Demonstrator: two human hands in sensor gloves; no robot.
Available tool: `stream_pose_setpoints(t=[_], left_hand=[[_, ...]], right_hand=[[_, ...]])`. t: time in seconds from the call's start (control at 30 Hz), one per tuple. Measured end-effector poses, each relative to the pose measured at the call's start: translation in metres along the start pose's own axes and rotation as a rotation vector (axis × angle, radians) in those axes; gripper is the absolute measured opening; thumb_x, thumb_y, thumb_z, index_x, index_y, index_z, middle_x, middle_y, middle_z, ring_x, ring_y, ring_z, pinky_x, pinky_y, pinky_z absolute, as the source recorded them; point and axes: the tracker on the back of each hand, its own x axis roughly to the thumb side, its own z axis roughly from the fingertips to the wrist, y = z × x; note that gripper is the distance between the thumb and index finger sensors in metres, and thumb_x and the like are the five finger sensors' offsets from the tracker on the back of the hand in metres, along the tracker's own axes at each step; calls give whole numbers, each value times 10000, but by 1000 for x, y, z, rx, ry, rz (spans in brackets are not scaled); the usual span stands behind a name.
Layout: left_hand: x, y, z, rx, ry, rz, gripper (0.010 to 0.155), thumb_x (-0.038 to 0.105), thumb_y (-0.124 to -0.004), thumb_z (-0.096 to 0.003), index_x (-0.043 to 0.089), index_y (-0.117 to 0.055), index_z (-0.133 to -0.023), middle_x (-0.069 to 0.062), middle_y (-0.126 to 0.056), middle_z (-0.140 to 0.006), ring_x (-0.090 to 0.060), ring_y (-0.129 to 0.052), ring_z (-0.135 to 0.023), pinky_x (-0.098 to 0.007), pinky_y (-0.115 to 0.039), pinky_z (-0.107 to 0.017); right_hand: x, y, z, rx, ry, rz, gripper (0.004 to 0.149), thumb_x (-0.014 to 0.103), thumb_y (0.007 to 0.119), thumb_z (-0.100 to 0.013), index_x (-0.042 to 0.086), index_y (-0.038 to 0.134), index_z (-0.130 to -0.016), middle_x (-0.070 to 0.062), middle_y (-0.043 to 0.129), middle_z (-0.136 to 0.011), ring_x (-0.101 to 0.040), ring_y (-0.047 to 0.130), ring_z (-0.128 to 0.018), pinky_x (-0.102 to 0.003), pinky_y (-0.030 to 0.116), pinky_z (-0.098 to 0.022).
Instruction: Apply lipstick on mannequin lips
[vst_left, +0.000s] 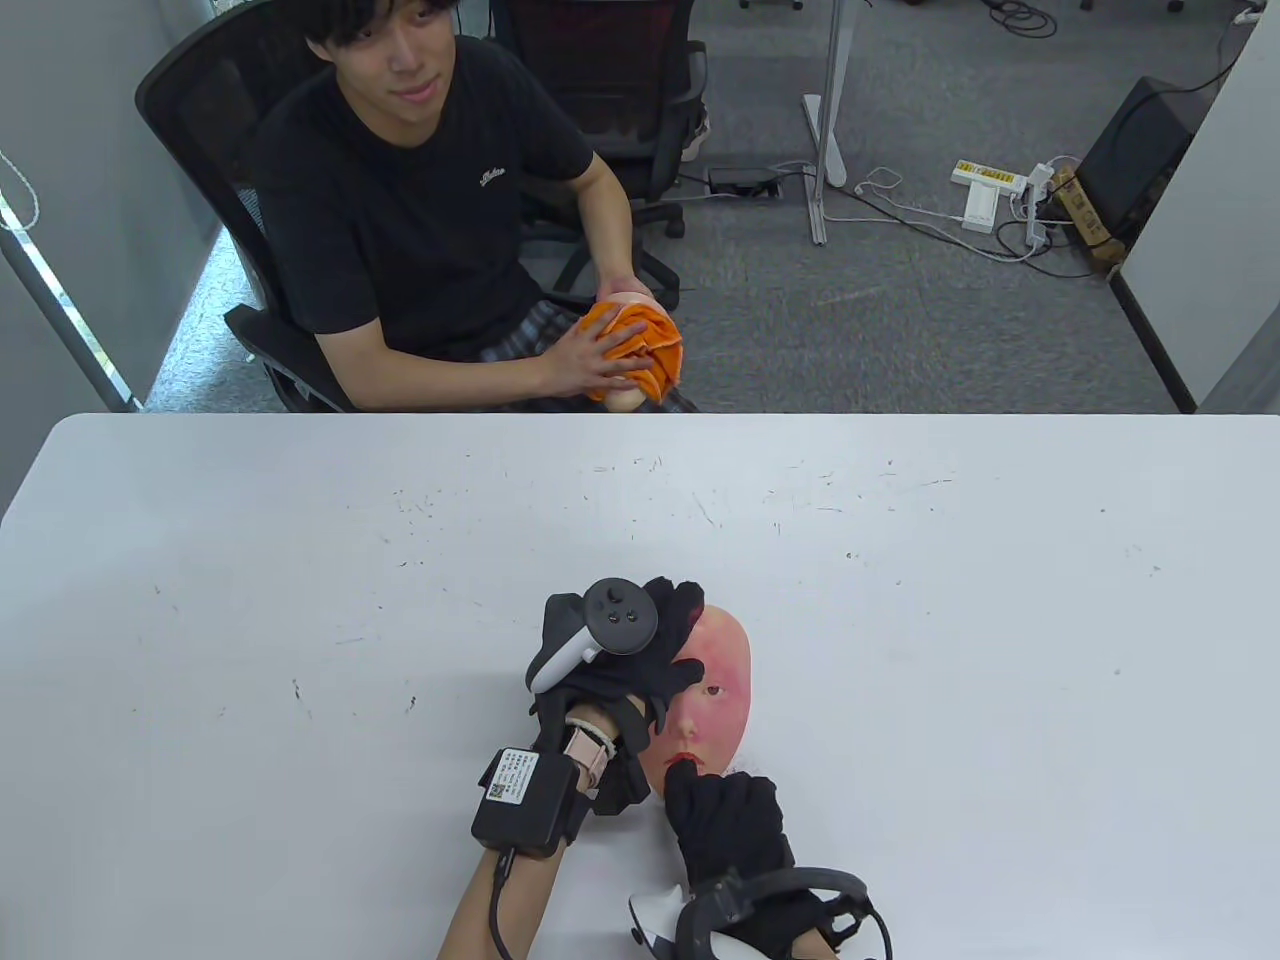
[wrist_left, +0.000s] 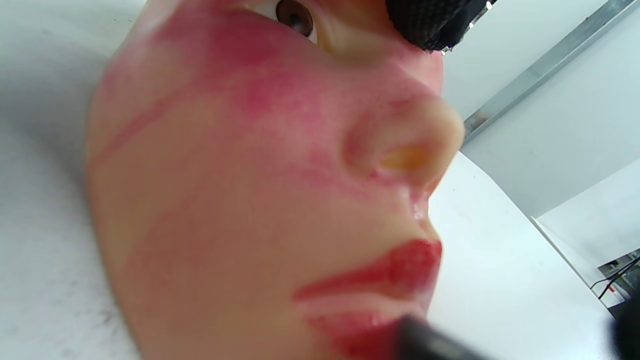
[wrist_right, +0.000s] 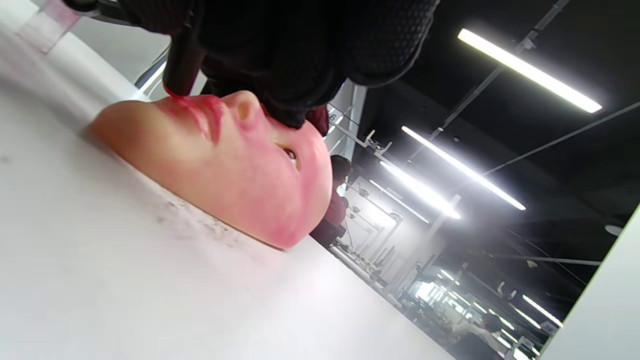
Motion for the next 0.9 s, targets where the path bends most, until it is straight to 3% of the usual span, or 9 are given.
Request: stream_pose_setpoints(t=[0.13, 0.33, 0.6, 0.9], left_hand=[[0, 0, 0, 0, 0, -1, 810, 449, -698, -486, 475, -176, -1104, 60, -54, -1179, -259, -85, -1091, -504, -215, -820], [0, 0, 0, -2, 1, 0, 810, 449, -698, -486, 477, -176, -1103, 61, -54, -1180, -257, -84, -1091, -504, -215, -821], [0, 0, 0, -3, -1, 3, 811, 452, -699, -483, 482, -176, -1102, 65, -53, -1180, -257, -84, -1092, -504, -215, -820], [-1, 0, 0, -5, -2, 7, 808, 450, -697, -487, 478, -174, -1103, 67, -52, -1179, -252, -81, -1091, -499, -211, -822]], right_hand=[[-9, 6, 1, 56, 17, -17, 505, 488, 710, -394, 302, 756, -861, 108, 921, -593, -133, 978, -533, -357, 848, -460], [2, 2, 1, -4, -37, 1, 505, 494, 698, -402, 311, 740, -871, 119, 915, -604, -123, 977, -543, -350, 850, -467], [-8, 6, 2, 39, 3, 6, 505, 488, 707, -396, 302, 751, -864, 110, 918, -597, -130, 977, -537, -354, 848, -464], [4, 0, 3, -14, -58, 17, 506, 498, 699, -397, 315, 743, -867, 124, 918, -597, -117, 981, -536, -345, 855, -462]])
